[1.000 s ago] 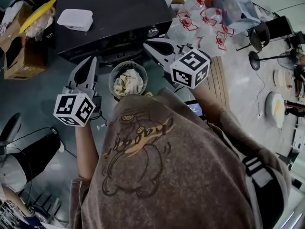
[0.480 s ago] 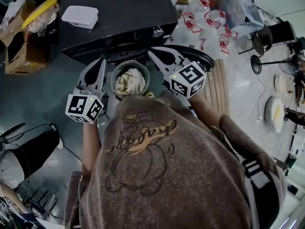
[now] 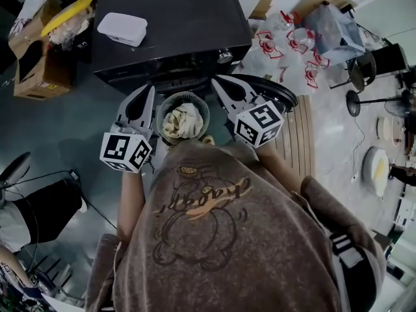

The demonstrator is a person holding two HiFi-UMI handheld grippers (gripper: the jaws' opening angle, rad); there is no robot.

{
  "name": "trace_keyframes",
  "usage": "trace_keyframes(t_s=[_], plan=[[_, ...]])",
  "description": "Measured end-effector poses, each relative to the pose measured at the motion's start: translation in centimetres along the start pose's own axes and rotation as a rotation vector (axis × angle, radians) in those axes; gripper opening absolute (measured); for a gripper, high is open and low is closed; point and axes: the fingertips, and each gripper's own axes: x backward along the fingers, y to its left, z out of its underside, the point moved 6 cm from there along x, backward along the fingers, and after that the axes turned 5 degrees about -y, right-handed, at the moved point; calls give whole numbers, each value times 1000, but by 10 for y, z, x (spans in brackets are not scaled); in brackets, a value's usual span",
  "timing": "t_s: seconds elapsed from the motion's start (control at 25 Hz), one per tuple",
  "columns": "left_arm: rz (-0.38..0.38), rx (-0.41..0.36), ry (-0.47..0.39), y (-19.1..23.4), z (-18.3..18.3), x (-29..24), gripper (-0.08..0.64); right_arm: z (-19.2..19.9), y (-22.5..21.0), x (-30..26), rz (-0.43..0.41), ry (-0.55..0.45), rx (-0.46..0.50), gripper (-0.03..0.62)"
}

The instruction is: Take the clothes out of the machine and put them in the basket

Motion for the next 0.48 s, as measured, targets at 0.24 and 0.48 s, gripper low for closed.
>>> trace_keyframes(t_s=[0.24, 0.48], plan=[[-12, 7, 0, 1, 1, -4, 6, 1, -3, -1, 20, -7, 2, -5], [-20, 29, 24, -2, 4, -8, 6, 0, -9, 2, 26, -2, -2, -5]])
